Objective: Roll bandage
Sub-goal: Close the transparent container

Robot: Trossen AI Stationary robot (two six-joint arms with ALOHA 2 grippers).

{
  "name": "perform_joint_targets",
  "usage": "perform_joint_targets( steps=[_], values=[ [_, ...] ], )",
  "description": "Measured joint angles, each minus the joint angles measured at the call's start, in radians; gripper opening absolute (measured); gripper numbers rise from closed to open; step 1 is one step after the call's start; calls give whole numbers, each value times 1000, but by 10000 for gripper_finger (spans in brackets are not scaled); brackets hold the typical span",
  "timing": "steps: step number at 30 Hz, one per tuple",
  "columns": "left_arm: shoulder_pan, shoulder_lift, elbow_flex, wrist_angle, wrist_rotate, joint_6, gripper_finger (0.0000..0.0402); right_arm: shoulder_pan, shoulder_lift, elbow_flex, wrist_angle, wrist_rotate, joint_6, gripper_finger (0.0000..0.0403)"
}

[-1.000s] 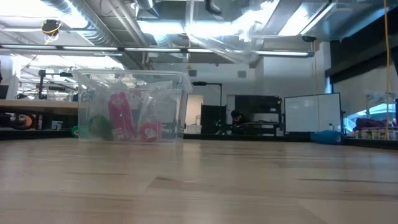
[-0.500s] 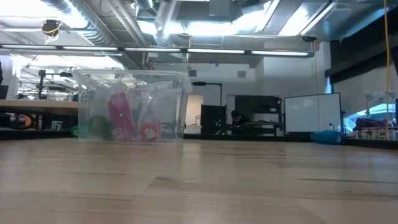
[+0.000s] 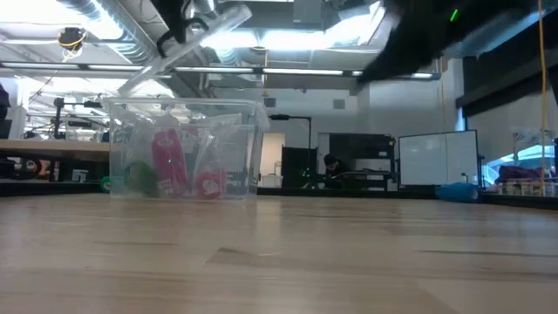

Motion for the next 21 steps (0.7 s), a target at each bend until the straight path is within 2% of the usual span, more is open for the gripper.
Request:
perform_joint_targets(
  steps=[4, 8, 14, 21],
  values=[
    [7, 20, 0, 3, 145, 82, 21, -103, 127, -61, 187, -115, -17, 115],
    [7, 28, 0, 3, 238, 54, 21, -161, 269, -79, 351, -214, -6, 115],
    [46, 40, 0, 1, 222, 116, 21, -165, 467, -73, 627, -251, -4, 115],
    [120, 57, 0, 2, 240, 171, 21, -170, 608, 3, 732, -239, 9, 115]
  ],
)
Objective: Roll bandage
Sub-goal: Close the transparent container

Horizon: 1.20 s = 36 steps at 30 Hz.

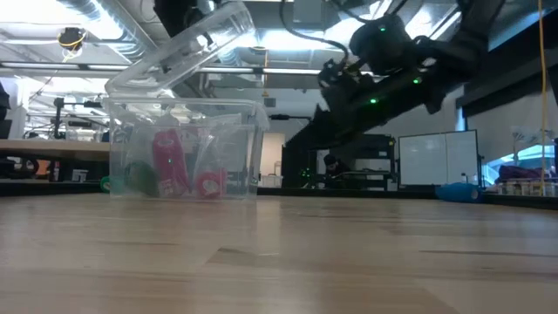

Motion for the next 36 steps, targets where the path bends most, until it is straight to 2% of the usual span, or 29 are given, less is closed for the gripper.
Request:
perform_joint_targets(
  steps=[2, 5, 6, 9, 15, 20, 24, 27, 36],
  values=[
    [20, 12, 0, 2, 9, 19, 21, -7, 29, 33, 17, -2, 0, 115],
    [52, 21, 0, 1, 111, 36, 21, -27, 63, 65, 14, -4, 2, 115],
    [56, 24, 0, 1, 112, 36, 21, -28, 73, 71, 14, -4, 2, 115],
    [59, 29, 0, 3, 66, 42, 21, -33, 99, 73, 13, -2, 4, 115],
    [92, 37, 0, 2, 66, 48, 21, -32, 143, 73, 10, -12, 60, 115],
    [111, 30, -2, 1, 113, 34, 21, -32, 150, 73, 23, -13, 82, 115],
    [108, 5, -110, 1, 125, 13, 21, -32, 150, 73, 60, -13, 82, 115],
    [108, -36, -191, -3, 73, 19, 21, -32, 150, 73, 70, -12, 81, 115],
    [86, -38, -180, 46, 49, 14, 23, -32, 150, 73, 90, 1, 80, 115]
  ],
)
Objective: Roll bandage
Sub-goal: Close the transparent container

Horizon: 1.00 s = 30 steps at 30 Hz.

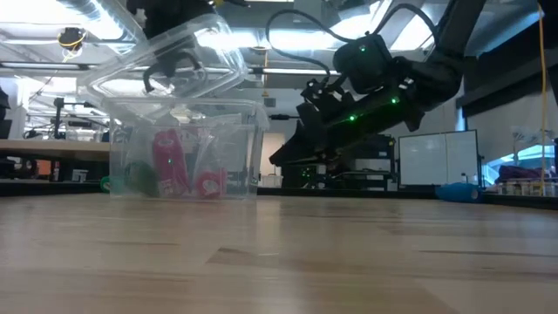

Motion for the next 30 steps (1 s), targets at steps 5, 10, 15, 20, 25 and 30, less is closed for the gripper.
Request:
perform_joint_targets(
  steps=[5, 10, 15, 20, 25, 30],
  values=[
    [-36, 44, 0, 33, -5, -19, 24, -1, 0, 0, 39, 22, 29, 115],
    [-59, 109, 0, 86, -5, -18, 26, 0, 17, 11, 97, 22, 35, 115],
    [-91, 153, 0, 127, -11, -6, 27, 0, 87, 73, 99, 3, 63, 115],
    [-103, 174, 0, 180, -8, -8, 36, 0, 138, 123, 94, -28, 62, 115],
    [-107, 188, -1, 179, 14, -23, 30, 0, 140, 125, 87, -32, 62, 115],
    [-106, 188, -26, 166, 17, -43, 43, 0, 140, 126, 75, -32, 55, 115]
  ],
)
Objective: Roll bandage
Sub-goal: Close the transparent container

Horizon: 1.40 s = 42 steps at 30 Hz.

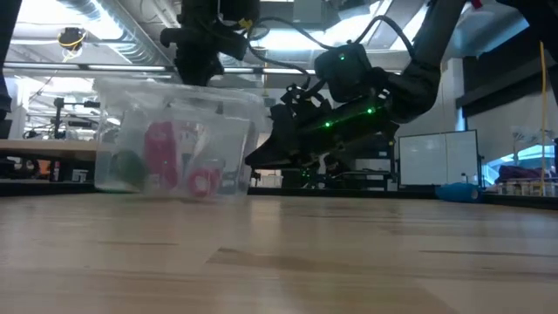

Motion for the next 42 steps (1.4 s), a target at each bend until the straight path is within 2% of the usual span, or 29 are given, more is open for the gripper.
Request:
perform_joint_targets(
  steps=[6, 11, 16, 22, 26, 30, 35, 37, 39, 42],
  values=[
    [-1, 1, -14, 23, 10, -29, 75, 0, 1, 1, -27, -8, -2, 115],
    [-6, 1, -13, 15, 7, -35, 118, -1, -1, 1, -57, -8, -10, 115],
    [-10, 0, 51, -33, 9, -58, 154, 0, -42, 1, -126, -7, -37, 115],
    [-12, -62, 91, -55, 0, -65, 163, 0, -132, 1, -254, 46, -43, 115],
    [-11, -156, 78, 17, -2, -93, 150, 0, -216, 1, -419, 45, -103, 115],
    [-16, -318, -12, 142, -2, -116, 131, 0, -337, 0, -586, 45, -139, 115],
    [-38, -581, -254, 443, -4, -157, 103, 0, -502, 1, -659, 9, -204, 115],
    [-53, -681, -361, 566, -3, -173, 93, -2, -545, 0, -578, -14, -215, 115],
    [-64, -773, -473, 692, -1, -214, 84, -3, -552, 2, -398, -39, -214, 115],
    [-80, -877, -627, 842, 1, -256, 75, -1, -500, 19, -207, -60, -212, 115]
  ],
)
